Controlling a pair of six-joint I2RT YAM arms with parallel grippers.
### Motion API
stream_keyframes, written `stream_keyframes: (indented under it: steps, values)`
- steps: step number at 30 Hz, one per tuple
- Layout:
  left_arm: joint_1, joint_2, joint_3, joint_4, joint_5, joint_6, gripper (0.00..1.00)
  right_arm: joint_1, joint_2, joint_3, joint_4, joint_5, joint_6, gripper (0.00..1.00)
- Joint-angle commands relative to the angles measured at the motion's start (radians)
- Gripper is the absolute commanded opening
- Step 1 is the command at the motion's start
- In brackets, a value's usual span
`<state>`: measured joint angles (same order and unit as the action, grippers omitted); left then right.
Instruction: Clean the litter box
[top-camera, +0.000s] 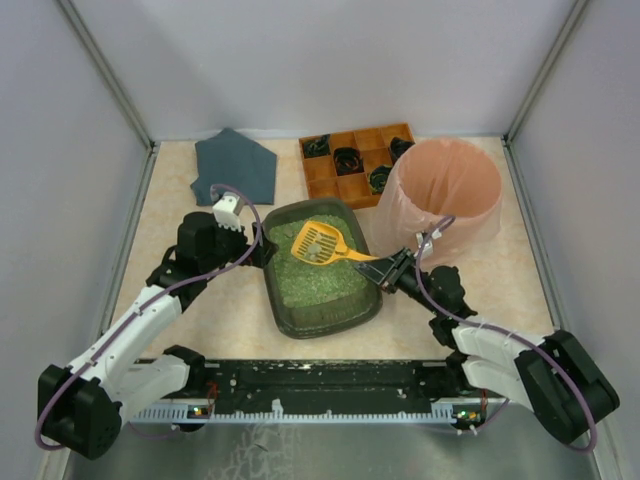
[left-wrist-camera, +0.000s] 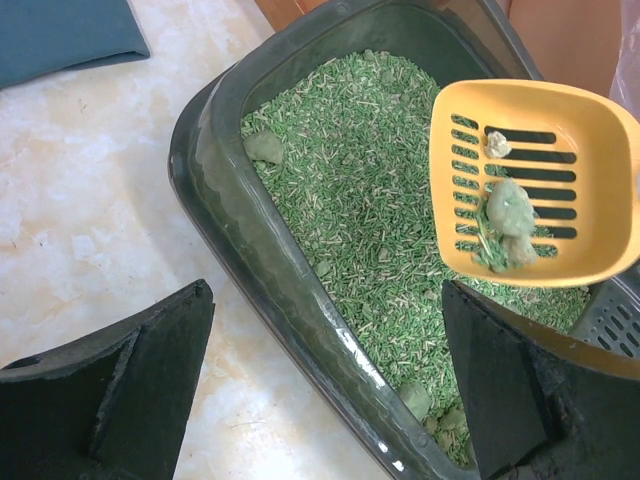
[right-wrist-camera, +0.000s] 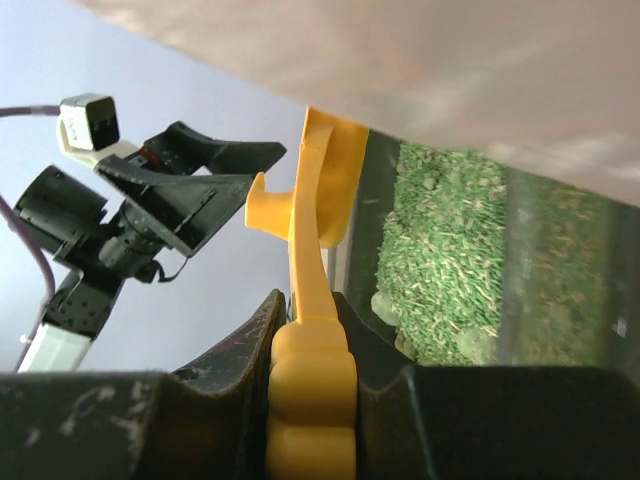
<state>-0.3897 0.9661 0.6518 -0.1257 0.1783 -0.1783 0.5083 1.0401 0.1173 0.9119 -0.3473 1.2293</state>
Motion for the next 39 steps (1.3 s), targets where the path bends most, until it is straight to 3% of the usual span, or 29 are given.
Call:
stream_keyframes:
  steps: [1, 4, 9, 14, 18, 23, 28, 39]
  values:
    - [0.007, -0.001, 0.004, 0.013, 0.02, 0.009, 1.0, -0.004, -0.024, 0.006, 0.049, 0.038, 0.02, 0.0]
    - [0.007, -0.014, -0.009, 0.038, 0.016, 0.009, 1.0, 0.01, 0.022, 0.087, 0.049, -0.122, -0.062, 0.0]
    - [0.01, -0.008, 0.004, 0.021, 0.007, 0.016, 1.0, -0.031, -0.075, -0.002, -0.03, 0.07, 0.011, 0.0]
    - [0.012, -0.017, -0.006, 0.044, 0.007, 0.012, 1.0, -0.008, -0.022, 0.081, -0.024, -0.094, -0.071, 0.0]
    - [0.014, -0.003, 0.011, 0.015, 0.013, 0.016, 1.0, -0.048, -0.087, -0.011, -0.072, 0.057, 0.024, 0.0]
    - [0.015, -0.017, -0.005, 0.042, 0.012, 0.011, 1.0, 0.033, -0.035, 0.083, -0.088, -0.045, -0.065, 0.0]
    - [0.019, -0.008, 0.015, 0.004, 0.016, 0.014, 1.0, -0.005, -0.087, -0.01, -0.098, 0.06, 0.015, 0.0]
    - [0.023, -0.02, 0.002, 0.026, 0.015, 0.011, 1.0, -0.009, -0.105, 0.024, -0.137, 0.011, -0.028, 0.0]
